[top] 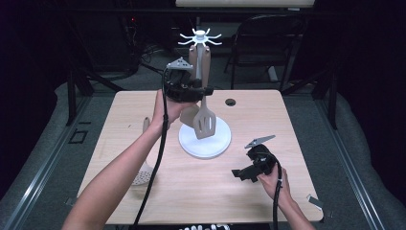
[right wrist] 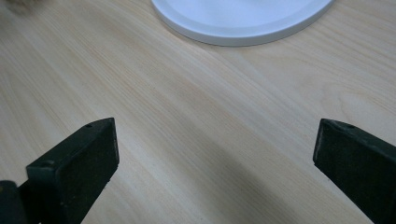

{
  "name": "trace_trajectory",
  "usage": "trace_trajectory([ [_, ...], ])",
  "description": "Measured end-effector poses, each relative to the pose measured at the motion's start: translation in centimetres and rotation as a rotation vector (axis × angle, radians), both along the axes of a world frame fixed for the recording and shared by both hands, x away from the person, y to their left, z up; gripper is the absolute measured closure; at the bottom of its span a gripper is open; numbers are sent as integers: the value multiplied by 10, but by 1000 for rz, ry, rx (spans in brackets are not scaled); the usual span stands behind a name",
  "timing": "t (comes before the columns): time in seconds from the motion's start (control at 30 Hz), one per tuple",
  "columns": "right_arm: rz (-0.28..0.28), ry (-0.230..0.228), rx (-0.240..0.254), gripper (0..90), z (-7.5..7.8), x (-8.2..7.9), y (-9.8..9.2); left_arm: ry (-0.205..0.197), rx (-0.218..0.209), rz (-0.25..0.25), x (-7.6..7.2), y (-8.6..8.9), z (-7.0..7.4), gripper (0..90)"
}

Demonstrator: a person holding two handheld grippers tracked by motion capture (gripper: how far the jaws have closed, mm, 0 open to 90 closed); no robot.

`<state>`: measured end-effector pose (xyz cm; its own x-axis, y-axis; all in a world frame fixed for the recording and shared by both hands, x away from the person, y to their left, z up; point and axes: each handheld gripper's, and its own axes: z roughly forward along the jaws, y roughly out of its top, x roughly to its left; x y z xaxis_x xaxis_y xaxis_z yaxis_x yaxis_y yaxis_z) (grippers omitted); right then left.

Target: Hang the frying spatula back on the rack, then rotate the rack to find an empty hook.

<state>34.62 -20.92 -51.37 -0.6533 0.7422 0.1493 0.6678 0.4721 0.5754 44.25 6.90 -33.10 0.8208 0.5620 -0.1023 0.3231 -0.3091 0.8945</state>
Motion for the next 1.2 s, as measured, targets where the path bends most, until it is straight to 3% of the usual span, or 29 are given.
trace_trajectory([
  [0.17, -5, -4, 1, 0, 0, 0, 0, -12, 4, -36, -7, 3, -2, 350],
  [0.4, -8, -7, -7, 1, 1, 0, 1, -20, -12, -99, -17, 15, -4, 225],
  [0.47, -5, -10, -41, 0, 3, 0, 0, -23, -11, -109, -20, 20, -4, 204],
  [0.53, -3, -13, -42, 0, 3, 0, -1, -23, -2, -115, -22, 26, -4, 182],
  [0.57, -10, -8, -8, 1, 1, 0, 1, -23, 2, -117, -23, 29, -4, 171],
  [0.97, -12, -1, -17, 2, 0, 1, 2, -56, -26, -16, -15, 60, 11, 166],
  [1.2, -7, 2, -12, 4, -1, 3, 4, -84, -44, 39, -9, 69, 24, 349],
])
